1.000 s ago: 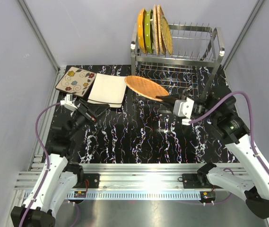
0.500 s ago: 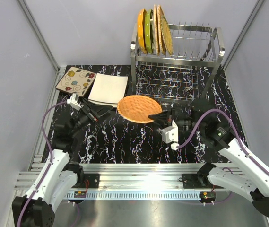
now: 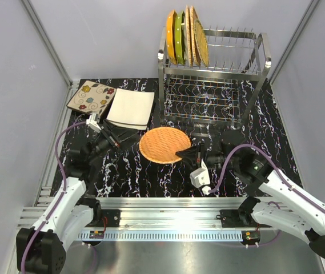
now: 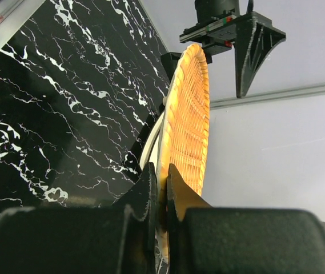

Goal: Unload the plates from the dish rack
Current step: Pass the plate from the right arm to the left

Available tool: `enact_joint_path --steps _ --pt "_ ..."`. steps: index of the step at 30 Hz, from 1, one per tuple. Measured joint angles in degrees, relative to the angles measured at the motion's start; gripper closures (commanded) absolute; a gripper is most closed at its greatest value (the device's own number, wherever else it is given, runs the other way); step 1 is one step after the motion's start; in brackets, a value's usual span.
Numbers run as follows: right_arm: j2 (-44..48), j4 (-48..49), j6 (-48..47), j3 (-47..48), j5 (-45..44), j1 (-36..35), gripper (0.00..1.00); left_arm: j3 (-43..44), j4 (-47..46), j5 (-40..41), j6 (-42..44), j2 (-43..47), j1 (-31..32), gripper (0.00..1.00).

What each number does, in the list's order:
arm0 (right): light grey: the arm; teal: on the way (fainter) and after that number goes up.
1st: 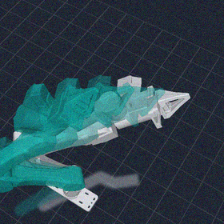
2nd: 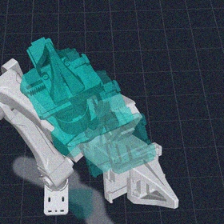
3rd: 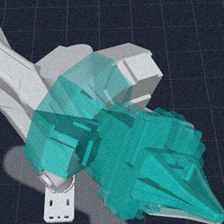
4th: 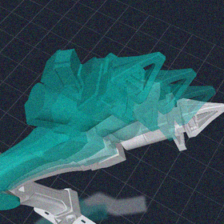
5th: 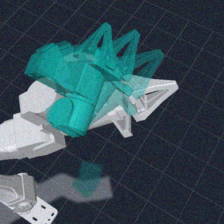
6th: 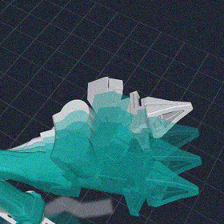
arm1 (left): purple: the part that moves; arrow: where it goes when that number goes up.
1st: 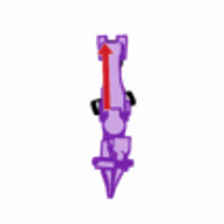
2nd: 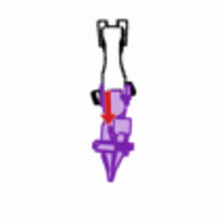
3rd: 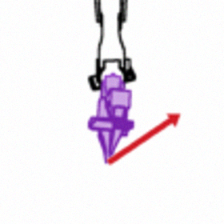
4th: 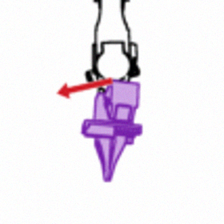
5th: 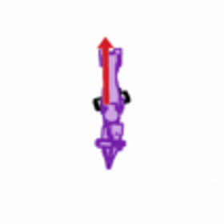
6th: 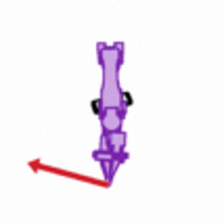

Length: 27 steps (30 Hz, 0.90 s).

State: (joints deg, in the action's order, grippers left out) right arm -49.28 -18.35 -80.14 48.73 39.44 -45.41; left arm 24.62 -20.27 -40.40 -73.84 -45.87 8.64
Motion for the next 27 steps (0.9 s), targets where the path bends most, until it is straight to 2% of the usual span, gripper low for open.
enact_joint_path --steps 8,9,15,16,18,19,20,23,24,27 --pt "-1.62 8.31 -3.06 -6.88 -2.99 -2.21 1.00 0.00 -1.18 -3.89 -1.53 -2.19 0.00 0.18" --pt "-2.05 9.88 -3.50 -7.76 -3.39 -2.43 1.00 0.00 -1.16 -4.50 -1.64 -2.64 0.02 0.26" --pt "-4.70 17.16 -4.98 -11.17 -5.01 -4.17 1.00 0.00 1.29 -6.93 -0.46 -4.79 1.20 0.47" --pt "-5.16 17.94 -5.16 -11.34 -5.27 -4.48 1.00 0.00 1.90 -7.21 0.02 -5.25 1.62 0.57" --pt "-5.95 19.96 -5.35 -11.85 -5.66 -4.98 0.99 0.00 3.21 -7.54 0.79 -6.12 2.40 0.65" --pt "-6.21 20.87 -5.51 -12.13 -5.90 -5.27 0.98 0.02 4.07 -7.72 1.36 -6.56 2.75 0.76" --pt "-6.38 21.62 -5.60 -12.39 -5.97 -5.42 0.98 0.02 4.57 -7.87 1.46 -6.82 2.95 0.81" --pt "-7.02 23.21 -7.52 -13.60 -6.51 -6.05 0.86 0.15 7.96 -7.41 2.58 -7.48 3.17 1.00" --pt "-7.17 23.23 -7.78 -13.97 -6.91 -6.36 0.72 0.17 9.64 -7.23 2.64 -7.72 3.17 1.00" --pt "-7.37 24.35 -7.13 -15.23 -7.48 -6.60 0.44 0.44 12.00 -6.49 5.62 -7.65 3.26 1.00"
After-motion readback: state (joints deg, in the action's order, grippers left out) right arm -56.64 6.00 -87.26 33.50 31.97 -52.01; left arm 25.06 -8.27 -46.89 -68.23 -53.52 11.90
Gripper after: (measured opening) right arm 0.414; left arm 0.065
